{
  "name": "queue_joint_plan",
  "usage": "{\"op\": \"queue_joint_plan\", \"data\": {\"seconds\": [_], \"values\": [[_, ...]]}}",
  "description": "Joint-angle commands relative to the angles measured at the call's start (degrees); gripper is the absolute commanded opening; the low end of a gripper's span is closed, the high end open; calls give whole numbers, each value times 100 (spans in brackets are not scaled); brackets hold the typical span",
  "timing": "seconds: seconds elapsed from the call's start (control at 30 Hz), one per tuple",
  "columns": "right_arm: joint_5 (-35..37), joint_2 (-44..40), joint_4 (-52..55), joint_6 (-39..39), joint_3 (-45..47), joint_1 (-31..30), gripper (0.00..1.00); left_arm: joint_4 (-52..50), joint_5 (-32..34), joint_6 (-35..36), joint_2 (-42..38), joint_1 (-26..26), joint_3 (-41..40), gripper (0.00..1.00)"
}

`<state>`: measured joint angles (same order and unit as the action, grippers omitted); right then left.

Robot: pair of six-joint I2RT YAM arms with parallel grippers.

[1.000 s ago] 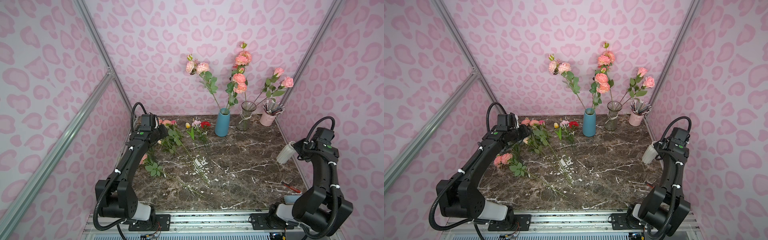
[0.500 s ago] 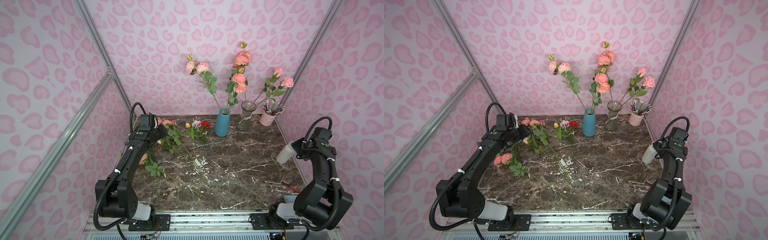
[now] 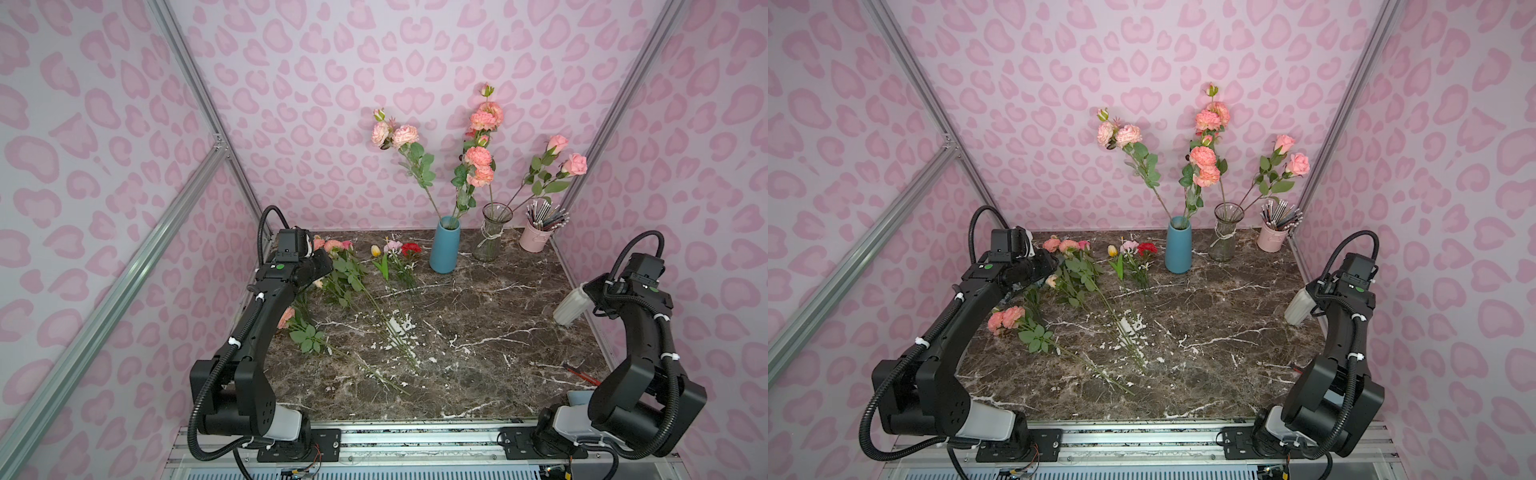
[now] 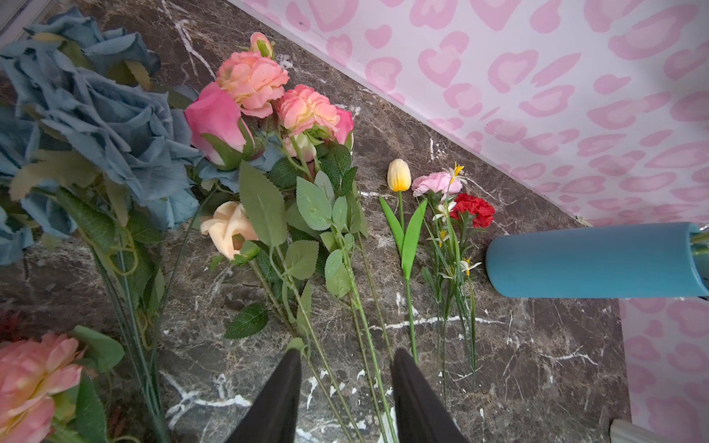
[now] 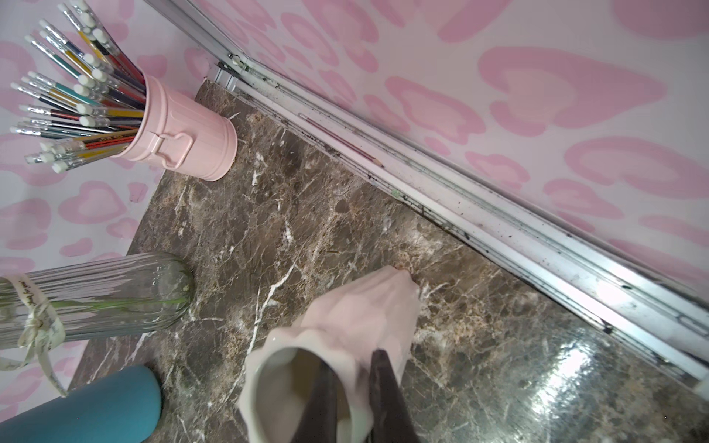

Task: Place the pink flowers into the vase
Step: Pick up the vase from the center of the board.

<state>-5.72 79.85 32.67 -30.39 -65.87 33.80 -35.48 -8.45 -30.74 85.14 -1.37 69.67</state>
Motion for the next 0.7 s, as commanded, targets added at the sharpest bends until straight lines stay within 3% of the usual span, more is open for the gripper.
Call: {"op": "queue_joint_plan", "data": {"seconds": [0.0,0.3,0.67], "values": [[3,46,398,82,100,-27,1,193,107,-37,-53,43,-6,43],[-193,-162,560,14,-15,-280,0,226,61,-55,-86,49,-32,43],[-277,-130,817,-243,-303,-1007,0,226,105,-64,-130,49,-50,43]]}}
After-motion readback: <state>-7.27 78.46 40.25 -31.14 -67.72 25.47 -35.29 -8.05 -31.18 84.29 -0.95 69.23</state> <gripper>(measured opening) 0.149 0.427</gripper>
